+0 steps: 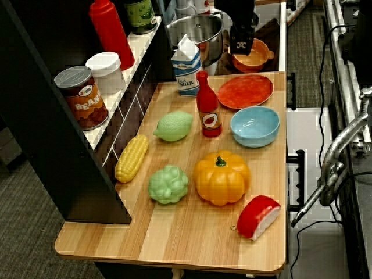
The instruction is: Lift bowl
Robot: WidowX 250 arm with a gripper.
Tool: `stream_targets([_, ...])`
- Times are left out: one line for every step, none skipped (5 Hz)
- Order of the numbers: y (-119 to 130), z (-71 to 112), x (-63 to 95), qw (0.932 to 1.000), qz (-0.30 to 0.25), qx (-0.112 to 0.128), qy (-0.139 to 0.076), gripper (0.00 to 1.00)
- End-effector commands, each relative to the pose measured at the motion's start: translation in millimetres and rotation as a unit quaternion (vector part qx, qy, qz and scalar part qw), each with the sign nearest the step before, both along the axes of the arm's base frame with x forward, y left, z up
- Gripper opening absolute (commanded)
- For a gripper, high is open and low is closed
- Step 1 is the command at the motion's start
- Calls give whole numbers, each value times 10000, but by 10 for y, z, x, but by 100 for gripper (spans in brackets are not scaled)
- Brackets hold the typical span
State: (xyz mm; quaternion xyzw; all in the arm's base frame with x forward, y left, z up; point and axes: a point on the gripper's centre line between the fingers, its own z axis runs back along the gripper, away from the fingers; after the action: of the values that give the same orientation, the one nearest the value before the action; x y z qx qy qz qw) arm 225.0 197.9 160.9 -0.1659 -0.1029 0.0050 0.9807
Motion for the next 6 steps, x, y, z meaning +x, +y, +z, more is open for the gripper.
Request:
stream_targets([180,-210,-115,9955,-422,727,-427,100])
stream_targets([230,-408,-77,9932,-504,926,-485,100])
stream_targets([232,-563,-6,9925,-496,1051,-372,100])
stream_targets([221,-618,22,9930,-506,1023,-297,100])
stream_targets([210,-674,13,9926,-579,1040,-248,100])
stream_targets([172,-708,-9,9919,-690,1048,-206,100])
